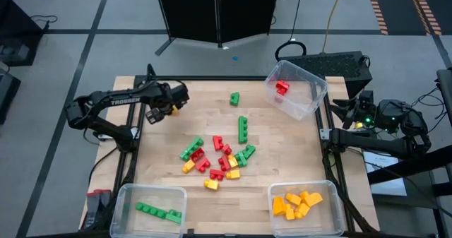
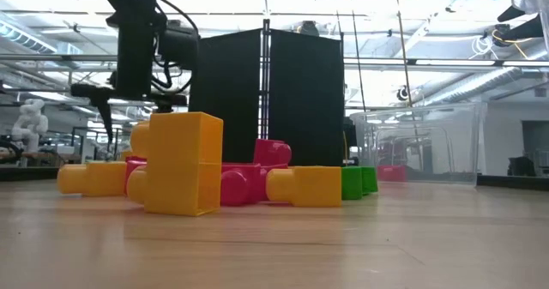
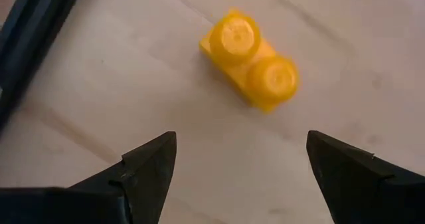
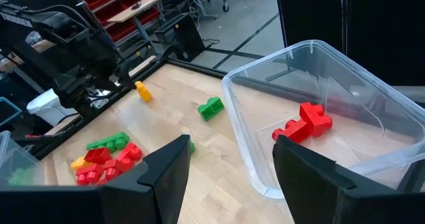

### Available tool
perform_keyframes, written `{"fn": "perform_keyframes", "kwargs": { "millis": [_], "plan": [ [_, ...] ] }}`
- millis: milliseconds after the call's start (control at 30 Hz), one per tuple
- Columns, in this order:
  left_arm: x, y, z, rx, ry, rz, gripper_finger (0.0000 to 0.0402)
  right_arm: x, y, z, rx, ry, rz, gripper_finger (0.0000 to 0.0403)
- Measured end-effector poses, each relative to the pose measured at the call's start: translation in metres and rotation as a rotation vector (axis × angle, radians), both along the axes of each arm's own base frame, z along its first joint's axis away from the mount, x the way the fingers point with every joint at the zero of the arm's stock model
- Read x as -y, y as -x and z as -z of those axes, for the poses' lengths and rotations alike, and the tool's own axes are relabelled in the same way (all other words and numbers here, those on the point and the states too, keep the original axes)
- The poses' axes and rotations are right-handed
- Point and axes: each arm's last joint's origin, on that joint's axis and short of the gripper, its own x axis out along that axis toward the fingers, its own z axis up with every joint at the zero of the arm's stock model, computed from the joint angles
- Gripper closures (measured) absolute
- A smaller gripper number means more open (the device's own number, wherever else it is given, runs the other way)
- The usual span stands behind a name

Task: Sort blocks
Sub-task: Put the yellow game piece into the bottom right transparent bin

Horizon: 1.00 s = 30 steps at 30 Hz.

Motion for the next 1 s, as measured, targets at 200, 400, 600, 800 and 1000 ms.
{"fn": "perform_keyframes", "kwargs": {
  "millis": [200, 400, 600, 800, 1000],
  "plan": [
    [-0.004, -0.004, -0.001, 0.088, -0.076, -0.231, 0.0091, 0.0, 0.0, 0.0, 0.0, 0.0, 0.0, 0.0195],
    [-0.003, -0.002, 0.003, 0.103, -0.102, -0.379, 0.0091, 0.0, 0.0, 0.0, -0.01, 0.015, -0.006, 0.0195],
    [-0.001, 0.004, 0.013, 0.086, -0.109, -0.476, 0.0091, 0.0, 0.0, 0.0, -0.01, 0.015, -0.006, 0.0195],
    [-0.001, 0.008, 0.019, 0.074, -0.146, -0.524, 0.0091, 0.0, 0.0, 0.0, -0.012, 0.017, -0.007, 0.0195],
    [-0.006, 0.009, 0.031, 0.137, -0.163, -0.546, 0.0091, 0.0, 0.0, 0.0, -0.013, 0.018, -0.007, 0.0195]
  ]
}}
